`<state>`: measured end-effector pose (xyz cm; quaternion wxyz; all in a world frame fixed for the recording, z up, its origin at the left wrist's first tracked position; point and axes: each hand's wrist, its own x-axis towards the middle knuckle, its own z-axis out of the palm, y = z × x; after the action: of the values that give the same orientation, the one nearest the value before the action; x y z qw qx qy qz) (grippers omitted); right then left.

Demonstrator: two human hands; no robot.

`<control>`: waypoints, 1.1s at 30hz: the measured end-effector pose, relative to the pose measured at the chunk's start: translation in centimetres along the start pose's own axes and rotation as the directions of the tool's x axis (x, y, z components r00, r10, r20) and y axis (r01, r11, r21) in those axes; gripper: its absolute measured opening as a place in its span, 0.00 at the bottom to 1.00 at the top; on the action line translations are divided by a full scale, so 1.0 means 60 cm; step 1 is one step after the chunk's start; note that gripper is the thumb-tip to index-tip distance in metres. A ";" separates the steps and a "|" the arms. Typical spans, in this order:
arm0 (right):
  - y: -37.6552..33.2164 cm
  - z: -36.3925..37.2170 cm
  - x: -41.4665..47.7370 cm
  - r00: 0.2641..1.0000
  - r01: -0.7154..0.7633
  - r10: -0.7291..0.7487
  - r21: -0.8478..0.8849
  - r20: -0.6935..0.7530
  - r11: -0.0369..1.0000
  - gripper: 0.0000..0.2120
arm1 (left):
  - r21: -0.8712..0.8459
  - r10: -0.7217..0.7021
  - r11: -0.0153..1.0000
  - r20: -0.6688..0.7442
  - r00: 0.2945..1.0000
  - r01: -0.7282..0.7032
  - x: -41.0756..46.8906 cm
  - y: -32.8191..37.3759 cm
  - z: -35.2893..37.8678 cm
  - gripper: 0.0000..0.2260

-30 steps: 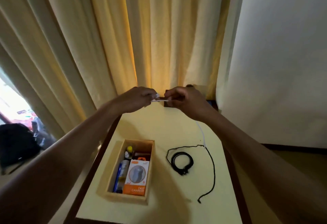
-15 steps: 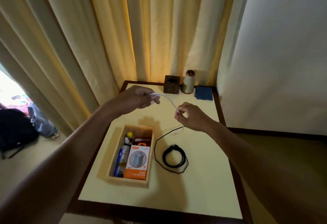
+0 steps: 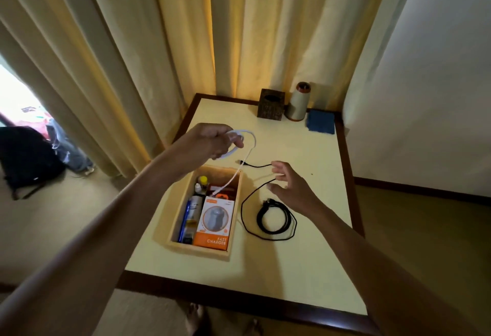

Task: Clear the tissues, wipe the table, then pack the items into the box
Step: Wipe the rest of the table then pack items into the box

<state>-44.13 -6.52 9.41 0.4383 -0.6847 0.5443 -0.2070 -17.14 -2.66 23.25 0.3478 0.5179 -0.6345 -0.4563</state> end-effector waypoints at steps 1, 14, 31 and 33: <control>-0.025 0.005 0.000 0.999 0.031 -0.029 0.046 -0.044 0.998 0.32 | -0.015 0.006 1.000 0.023 1.000 -0.006 -0.001 0.002 0.005 0.13; -0.151 0.025 -0.037 0.819 0.406 -0.368 -0.009 -0.440 0.914 0.11 | -0.852 -0.015 0.519 -0.092 0.996 -0.071 0.047 0.064 -0.022 0.13; -0.383 -0.192 -0.093 0.924 0.335 -0.300 -0.883 0.238 0.328 0.09 | 0.433 0.271 0.872 -0.043 0.962 -0.227 0.090 0.096 0.021 0.13; -0.391 -0.220 -0.089 0.910 0.315 -0.355 -0.915 0.215 0.252 0.09 | 0.383 0.225 0.900 0.004 0.974 -0.209 0.087 0.099 0.011 0.15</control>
<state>-42.66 -5.99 36.80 -0.0994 -0.9047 0.4120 0.0434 -20.92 -7.33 28.45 0.3019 0.5108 -0.7575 -0.2723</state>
